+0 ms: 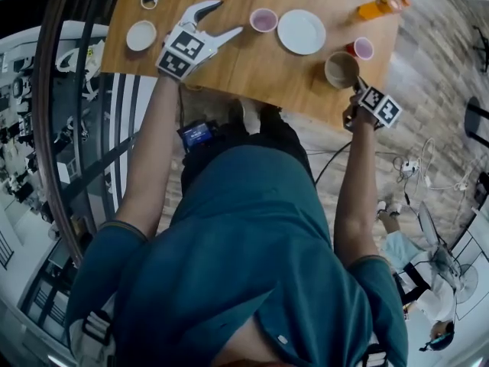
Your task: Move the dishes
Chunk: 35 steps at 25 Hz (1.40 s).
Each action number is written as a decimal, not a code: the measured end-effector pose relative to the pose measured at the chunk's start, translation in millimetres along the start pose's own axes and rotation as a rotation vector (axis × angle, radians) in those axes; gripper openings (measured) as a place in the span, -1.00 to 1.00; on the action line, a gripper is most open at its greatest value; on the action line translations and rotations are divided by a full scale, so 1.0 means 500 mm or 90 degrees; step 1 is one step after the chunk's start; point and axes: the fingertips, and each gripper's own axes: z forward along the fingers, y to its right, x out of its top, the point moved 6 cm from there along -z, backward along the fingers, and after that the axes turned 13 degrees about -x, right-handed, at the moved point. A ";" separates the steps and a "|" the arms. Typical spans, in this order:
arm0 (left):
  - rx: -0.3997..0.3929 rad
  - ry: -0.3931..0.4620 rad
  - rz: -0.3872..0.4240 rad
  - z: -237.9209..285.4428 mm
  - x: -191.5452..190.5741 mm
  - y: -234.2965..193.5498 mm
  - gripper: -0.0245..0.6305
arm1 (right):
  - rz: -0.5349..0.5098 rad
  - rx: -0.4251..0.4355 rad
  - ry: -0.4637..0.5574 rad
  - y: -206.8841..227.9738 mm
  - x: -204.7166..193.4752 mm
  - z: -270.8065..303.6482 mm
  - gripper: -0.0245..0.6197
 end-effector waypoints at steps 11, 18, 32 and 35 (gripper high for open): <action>0.012 0.000 0.013 -0.037 0.010 0.007 0.02 | 0.053 -0.042 -0.052 0.071 -0.031 0.009 -0.88; 0.015 0.000 0.021 -0.047 0.020 0.008 0.02 | 0.075 -0.054 -0.075 0.099 -0.035 0.014 -0.87; 0.028 0.057 0.045 -0.109 0.067 0.042 0.02 | 0.028 -0.044 0.185 0.060 0.071 -0.186 -0.86; 0.031 0.108 0.031 -0.141 0.092 0.053 0.01 | -0.012 0.057 0.338 -0.024 0.135 -0.312 -0.86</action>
